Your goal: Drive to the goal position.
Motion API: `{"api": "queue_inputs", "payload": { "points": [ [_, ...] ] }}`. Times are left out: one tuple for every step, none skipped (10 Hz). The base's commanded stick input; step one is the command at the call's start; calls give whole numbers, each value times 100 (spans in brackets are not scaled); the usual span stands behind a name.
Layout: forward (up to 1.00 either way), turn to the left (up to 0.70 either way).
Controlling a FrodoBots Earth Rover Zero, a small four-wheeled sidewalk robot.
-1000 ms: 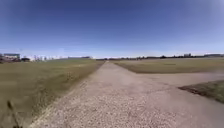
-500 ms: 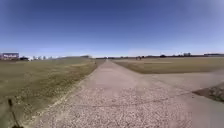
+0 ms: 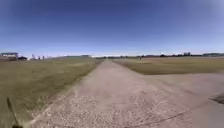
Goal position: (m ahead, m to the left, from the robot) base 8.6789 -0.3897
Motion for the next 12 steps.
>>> {"api": "queue_inputs", "payload": {
  "points": [
    [100,0],
    [100,0],
    [100,0],
    [100,0],
    [100,0],
    [100,0],
    [100,0],
    [100,0],
    [100,0],
    [100,0],
    [100,0],
    [100,0]
  ]
}}
